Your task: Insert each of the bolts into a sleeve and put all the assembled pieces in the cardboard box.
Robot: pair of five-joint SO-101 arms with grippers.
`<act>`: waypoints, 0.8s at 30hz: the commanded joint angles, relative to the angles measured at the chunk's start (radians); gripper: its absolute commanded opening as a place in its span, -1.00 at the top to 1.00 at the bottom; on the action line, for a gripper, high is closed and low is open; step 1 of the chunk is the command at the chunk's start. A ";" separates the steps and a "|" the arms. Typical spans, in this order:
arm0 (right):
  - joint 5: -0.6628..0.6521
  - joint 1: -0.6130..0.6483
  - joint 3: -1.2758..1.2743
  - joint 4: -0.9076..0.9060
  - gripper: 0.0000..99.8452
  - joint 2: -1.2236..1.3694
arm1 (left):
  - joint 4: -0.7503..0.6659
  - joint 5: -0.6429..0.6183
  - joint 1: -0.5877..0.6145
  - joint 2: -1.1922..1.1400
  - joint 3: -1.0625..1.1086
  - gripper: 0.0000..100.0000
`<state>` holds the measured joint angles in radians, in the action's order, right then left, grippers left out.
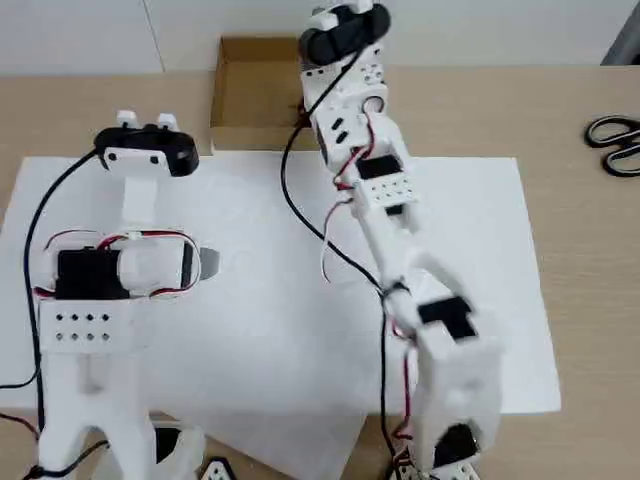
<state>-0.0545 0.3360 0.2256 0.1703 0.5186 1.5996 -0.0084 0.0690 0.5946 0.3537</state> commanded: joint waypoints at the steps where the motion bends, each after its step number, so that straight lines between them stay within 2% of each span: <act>1: -0.011 -0.002 0.249 0.038 0.99 0.160 | 0.003 0.008 0.006 0.011 -0.002 0.55; 8: -0.011 0.042 0.545 0.038 0.98 0.464 | 0.003 0.008 0.006 0.011 -0.002 0.56; 15: -0.015 0.085 0.732 0.035 0.98 0.659 | 0.002 0.008 0.003 0.006 -0.002 0.56; 17: -0.060 0.091 0.767 0.035 0.97 0.699 | 0.002 0.008 0.003 0.006 -0.002 0.56; 24: -0.103 0.097 0.807 0.035 0.67 0.765 | -0.002 0.008 0.002 0.006 -0.001 0.56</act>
<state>-0.1435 0.4281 0.9528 0.1765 1.3073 1.5996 -0.0084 0.0690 0.5946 0.3552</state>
